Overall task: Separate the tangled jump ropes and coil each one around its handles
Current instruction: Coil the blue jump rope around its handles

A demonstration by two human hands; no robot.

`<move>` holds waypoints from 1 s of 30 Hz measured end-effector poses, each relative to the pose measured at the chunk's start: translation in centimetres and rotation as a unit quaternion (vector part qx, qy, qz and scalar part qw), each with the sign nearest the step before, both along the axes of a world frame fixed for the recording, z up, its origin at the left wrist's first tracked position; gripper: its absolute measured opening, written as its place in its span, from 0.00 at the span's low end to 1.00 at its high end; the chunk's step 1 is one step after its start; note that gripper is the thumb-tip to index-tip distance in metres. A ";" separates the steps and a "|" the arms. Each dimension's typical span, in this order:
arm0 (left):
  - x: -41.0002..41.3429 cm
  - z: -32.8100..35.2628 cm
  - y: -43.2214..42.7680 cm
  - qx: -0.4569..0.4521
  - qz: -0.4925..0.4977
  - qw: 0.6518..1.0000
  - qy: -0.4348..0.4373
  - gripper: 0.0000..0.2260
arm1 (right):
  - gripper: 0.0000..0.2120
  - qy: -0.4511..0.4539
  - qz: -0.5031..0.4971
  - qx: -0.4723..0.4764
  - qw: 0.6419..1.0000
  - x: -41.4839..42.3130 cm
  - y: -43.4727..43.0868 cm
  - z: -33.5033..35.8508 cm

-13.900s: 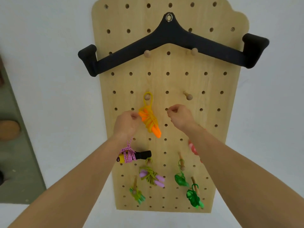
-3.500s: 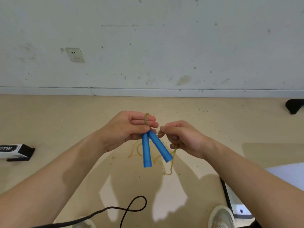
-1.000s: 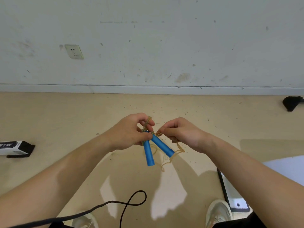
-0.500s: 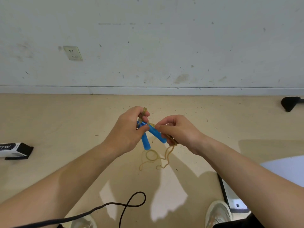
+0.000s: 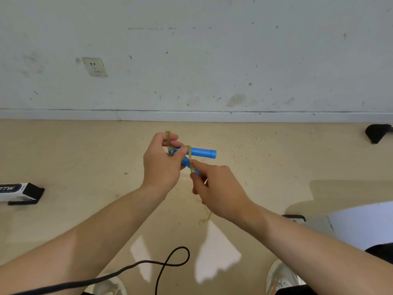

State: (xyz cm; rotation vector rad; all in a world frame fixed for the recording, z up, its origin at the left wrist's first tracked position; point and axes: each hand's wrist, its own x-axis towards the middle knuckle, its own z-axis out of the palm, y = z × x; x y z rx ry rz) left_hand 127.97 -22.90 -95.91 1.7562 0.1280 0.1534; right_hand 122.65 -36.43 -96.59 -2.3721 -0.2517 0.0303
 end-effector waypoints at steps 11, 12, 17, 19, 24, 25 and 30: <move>-0.2 1.0 -0.6 -0.198 0.025 0.969 0.147 0.18 | 0.32 -0.201 -0.005 -0.328 0.923 -1.6 1.1 -1.9; -0.3 1.0 -0.7 -0.195 0.030 0.970 0.139 0.18 | 0.33 -0.219 -0.004 -0.337 0.916 -1.6 1.2 -2.2; 0.4 1.2 -0.1 -0.167 0.048 0.978 0.117 0.17 | 0.24 -0.067 -0.016 -0.059 0.996 -3.0 2.5 -1.5; 0.4 1.3 0.0 -0.169 0.036 0.978 0.113 0.17 | 0.16 0.099 -0.057 0.151 0.982 -2.3 2.2 -1.2; 0.5 1.7 0.3 -0.224 -0.011 0.966 0.127 0.15 | 0.13 0.181 -0.025 0.288 0.940 0.3 -0.4 -1.5; 0.7 2.0 0.5 -0.242 -0.023 0.960 0.137 0.15 | 0.13 0.179 -0.011 0.286 0.941 0.6 -1.0 -1.6; 0.8 3.1 1.6 -0.255 -0.141 0.936 0.199 0.16 | 0.19 0.157 0.010 0.148 0.976 2.1 -3.4 -1.5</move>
